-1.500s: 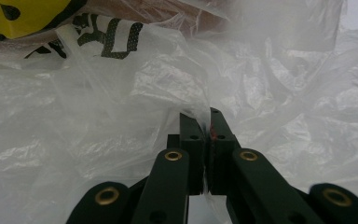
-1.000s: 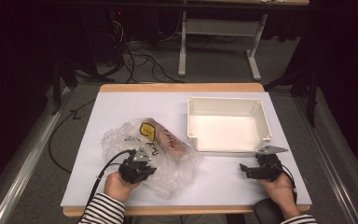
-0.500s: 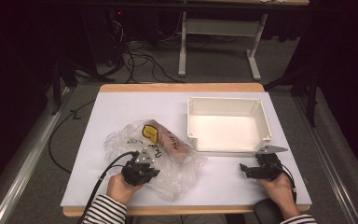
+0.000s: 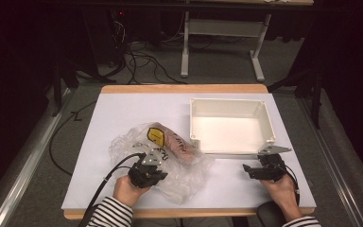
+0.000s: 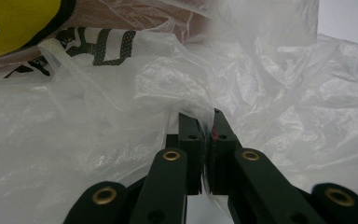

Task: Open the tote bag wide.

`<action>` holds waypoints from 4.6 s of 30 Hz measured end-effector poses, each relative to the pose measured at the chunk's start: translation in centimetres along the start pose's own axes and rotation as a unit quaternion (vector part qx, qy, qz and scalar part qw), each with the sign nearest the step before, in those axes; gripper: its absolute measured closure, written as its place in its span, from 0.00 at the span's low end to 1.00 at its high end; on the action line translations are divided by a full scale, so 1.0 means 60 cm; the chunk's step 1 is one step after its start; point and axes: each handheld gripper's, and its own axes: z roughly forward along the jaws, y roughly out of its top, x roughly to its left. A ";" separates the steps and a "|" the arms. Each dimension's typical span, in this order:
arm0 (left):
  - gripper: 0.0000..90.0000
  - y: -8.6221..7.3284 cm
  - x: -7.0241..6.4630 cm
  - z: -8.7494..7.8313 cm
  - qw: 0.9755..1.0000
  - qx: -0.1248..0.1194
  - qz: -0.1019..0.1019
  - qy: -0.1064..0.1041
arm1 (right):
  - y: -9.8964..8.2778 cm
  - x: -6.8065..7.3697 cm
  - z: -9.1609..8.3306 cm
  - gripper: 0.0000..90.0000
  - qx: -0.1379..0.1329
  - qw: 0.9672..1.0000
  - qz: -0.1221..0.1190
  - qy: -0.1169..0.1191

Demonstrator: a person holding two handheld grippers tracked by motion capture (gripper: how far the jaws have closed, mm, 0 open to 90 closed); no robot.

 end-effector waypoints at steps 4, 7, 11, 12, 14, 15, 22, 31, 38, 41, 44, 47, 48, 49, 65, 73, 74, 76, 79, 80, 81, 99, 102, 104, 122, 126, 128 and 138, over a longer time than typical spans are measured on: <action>0.97 0.001 -0.001 0.002 1.000 -0.001 -0.001 -0.001 | 0.003 0.011 -0.003 0.31 -0.008 1.000 -0.017 0.009; 0.97 0.002 -0.001 0.003 1.000 -0.003 -0.005 -0.001 | 0.006 0.022 -0.012 0.32 -0.024 0.999 -0.028 0.017; 0.97 0.004 -0.003 0.009 1.000 -0.003 -0.008 -0.003 | 0.010 0.035 -0.014 0.34 -0.028 0.998 -0.041 0.024; 0.97 0.004 -0.003 0.010 1.000 -0.002 -0.008 -0.003 | 0.011 0.039 -0.013 0.34 -0.026 0.998 -0.041 0.025; 0.97 0.007 -0.005 0.012 1.000 0.001 -0.005 -0.001 | 0.012 0.041 -0.013 0.34 -0.025 0.998 -0.042 0.026; 0.97 0.012 -0.011 0.015 1.000 0.002 0.002 0.000 | 0.013 0.046 -0.011 0.34 -0.024 0.998 -0.046 0.032; 0.96 0.025 -0.024 0.031 1.000 0.000 0.008 -0.015 | 0.019 0.062 -0.017 0.36 -0.029 0.997 -0.051 0.043; 0.96 0.037 -0.033 0.045 1.000 0.001 0.014 -0.021 | 0.025 0.078 -0.011 0.36 -0.034 0.995 -0.052 0.076; 0.94 0.039 -0.035 0.049 1.000 -0.003 0.013 -0.021 | 0.034 0.092 -0.001 0.36 -0.039 0.993 -0.054 0.100; 0.92 0.039 -0.036 0.050 1.000 0.000 0.017 -0.021 | 0.041 0.105 0.003 0.36 -0.037 0.991 -0.057 0.112; 0.90 0.039 -0.036 0.050 1.000 0.000 0.016 -0.021 | 0.047 0.118 0.012 0.37 -0.035 0.989 -0.068 0.127; 0.89 0.039 -0.036 0.050 1.000 0.000 0.015 -0.021 | 0.051 0.126 0.021 0.40 -0.021 0.988 -0.071 0.136; 0.89 0.039 -0.037 0.049 1.000 0.000 0.015 -0.020 | 0.052 0.128 0.024 0.43 -0.018 0.988 -0.073 0.138; 0.88 0.039 -0.037 0.048 1.000 0.002 0.018 -0.019 | 0.053 0.130 0.025 0.47 -0.015 0.987 -0.073 0.141; 0.50 0.039 -0.043 0.010 0.999 -0.016 0.021 0.024 | 0.055 0.135 0.035 1.00 0.028 0.984 -0.113 0.132; 0.46 0.041 -0.035 -0.033 0.998 -0.046 0.007 0.045 | 0.052 0.133 0.033 1.00 0.037 0.983 -0.123 0.127; 0.46 0.041 -0.031 -0.043 0.997 -0.052 0.003 0.052 | 0.051 0.132 0.033 1.00 0.040 0.983 -0.129 0.126; 0.45 0.041 -0.027 -0.051 0.997 -0.057 -0.002 0.057 | 0.051 0.132 0.032 1.00 0.042 0.982 -0.131 0.126; 0.45 0.042 -0.020 -0.058 0.996 -0.060 -0.009 0.065 | 0.050 0.132 0.032 1.00 0.044 0.982 -0.129 0.128; 0.45 0.043 -0.013 -0.063 0.995 -0.064 -0.020 0.078 | 0.049 0.130 0.031 1.00 0.046 0.981 -0.133 0.131; 0.45 0.043 -0.009 -0.065 0.994 -0.064 -0.024 0.086 | 0.048 0.130 0.030 1.00 0.047 0.981 -0.133 0.130; 0.41 0.043 0.080 -0.086 0.980 -0.069 -0.071 0.170 | 0.035 0.115 0.021 1.00 0.054 0.978 -0.142 0.141; 0.42 0.043 0.093 -0.078 0.980 -0.056 -0.074 0.176 | 0.034 0.114 0.022 1.00 0.056 0.978 -0.142 0.140; 0.42 0.042 0.102 -0.072 0.980 -0.047 -0.077 0.177 | 0.034 0.114 0.022 1.00 0.057 0.978 -0.141 0.140; 0.69 0.010 0.128 -0.017 0.988 0.018 -0.095 0.122 | 0.029 0.102 0.018 1.00 0.062 0.979 -0.138 0.139; 0.83 0.005 0.126 -0.013 0.990 0.029 -0.086 0.104 | 0.029 0.101 0.018 1.00 0.062 0.979 -0.138 0.139; 0.88 0.004 0.125 -0.013 0.991 0.030 -0.086 0.101 | 0.029 0.101 0.018 1.00 0.060 0.979 -0.140 0.139; 0.98 -0.009 0.112 -0.023 0.994 0.035 -0.078 0.066 | 0.028 0.095 0.016 1.00 0.061 0.981 -0.134 0.130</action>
